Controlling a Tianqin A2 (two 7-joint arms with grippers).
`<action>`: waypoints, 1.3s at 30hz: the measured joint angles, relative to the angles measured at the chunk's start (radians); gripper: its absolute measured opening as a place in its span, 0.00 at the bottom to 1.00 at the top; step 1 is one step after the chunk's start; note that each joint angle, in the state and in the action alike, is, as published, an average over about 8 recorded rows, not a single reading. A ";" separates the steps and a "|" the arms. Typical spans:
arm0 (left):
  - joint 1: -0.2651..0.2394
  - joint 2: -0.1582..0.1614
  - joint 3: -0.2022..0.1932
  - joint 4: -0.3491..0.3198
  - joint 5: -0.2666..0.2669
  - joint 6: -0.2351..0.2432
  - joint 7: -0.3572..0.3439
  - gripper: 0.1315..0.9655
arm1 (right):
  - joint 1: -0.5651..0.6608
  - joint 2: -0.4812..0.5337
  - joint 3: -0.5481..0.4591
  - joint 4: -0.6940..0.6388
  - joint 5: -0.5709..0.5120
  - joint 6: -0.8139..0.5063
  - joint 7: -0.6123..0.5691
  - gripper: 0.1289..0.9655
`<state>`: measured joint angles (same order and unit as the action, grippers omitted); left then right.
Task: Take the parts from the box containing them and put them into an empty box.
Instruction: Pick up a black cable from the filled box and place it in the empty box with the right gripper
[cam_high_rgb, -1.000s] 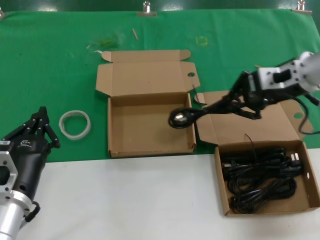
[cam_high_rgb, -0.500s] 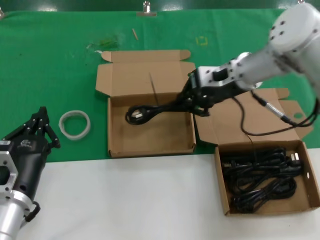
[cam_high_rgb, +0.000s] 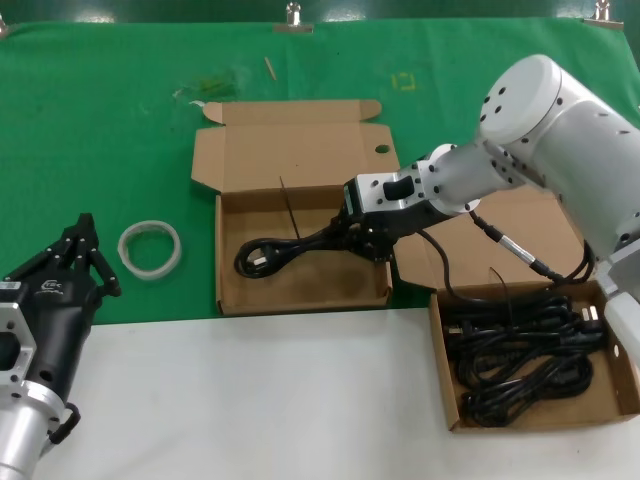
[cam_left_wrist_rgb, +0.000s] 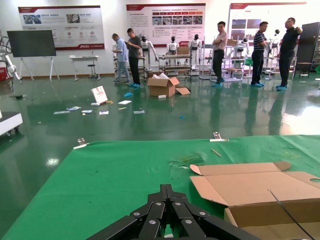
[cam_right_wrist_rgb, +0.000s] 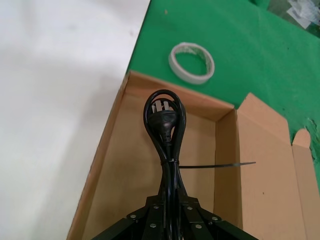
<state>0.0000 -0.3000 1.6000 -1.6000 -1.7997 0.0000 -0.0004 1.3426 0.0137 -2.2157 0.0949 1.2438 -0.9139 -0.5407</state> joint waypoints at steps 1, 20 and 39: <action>0.000 0.000 0.000 0.000 0.000 0.000 0.000 0.01 | -0.002 -0.003 0.000 -0.006 0.001 0.012 -0.007 0.05; 0.000 0.000 0.000 0.000 0.000 0.000 0.000 0.01 | -0.026 -0.014 -0.008 -0.042 0.050 0.148 -0.079 0.05; 0.000 0.000 0.000 0.000 0.000 0.000 0.000 0.01 | -0.031 -0.014 0.001 -0.050 0.081 0.132 -0.118 0.05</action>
<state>0.0000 -0.3000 1.6000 -1.6000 -1.7997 0.0000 -0.0004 1.3112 0.0001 -2.2152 0.0447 1.3247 -0.7820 -0.6583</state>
